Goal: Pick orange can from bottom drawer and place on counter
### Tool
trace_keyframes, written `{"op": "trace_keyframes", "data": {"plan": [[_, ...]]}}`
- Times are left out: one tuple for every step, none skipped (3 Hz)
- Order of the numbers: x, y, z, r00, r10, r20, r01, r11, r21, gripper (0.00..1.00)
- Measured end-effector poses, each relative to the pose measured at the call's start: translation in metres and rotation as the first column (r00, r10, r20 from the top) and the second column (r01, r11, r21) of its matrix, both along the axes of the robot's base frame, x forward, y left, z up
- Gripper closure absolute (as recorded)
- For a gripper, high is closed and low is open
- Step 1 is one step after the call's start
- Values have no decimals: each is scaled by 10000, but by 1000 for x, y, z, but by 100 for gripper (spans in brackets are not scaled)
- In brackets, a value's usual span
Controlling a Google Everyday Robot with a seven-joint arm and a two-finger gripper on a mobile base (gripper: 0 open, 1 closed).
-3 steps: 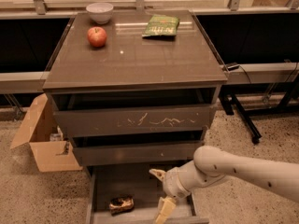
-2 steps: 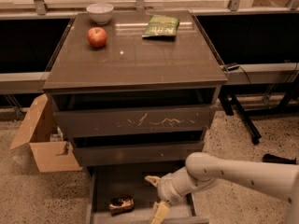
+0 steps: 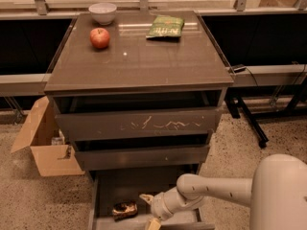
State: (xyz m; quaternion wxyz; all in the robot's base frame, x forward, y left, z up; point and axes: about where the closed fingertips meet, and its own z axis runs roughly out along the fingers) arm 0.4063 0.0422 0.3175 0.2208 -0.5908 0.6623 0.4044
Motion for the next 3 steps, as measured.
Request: {"op": "trace_keyframes", "data": {"plan": [[0, 0, 0, 10000, -1, 3, 1, 10000, 2, 0], [16, 1, -23, 9991, -79, 418, 67, 9996, 281, 0], [45, 8, -40, 9944, 251, 1022, -313, 9977, 595, 0]]}}
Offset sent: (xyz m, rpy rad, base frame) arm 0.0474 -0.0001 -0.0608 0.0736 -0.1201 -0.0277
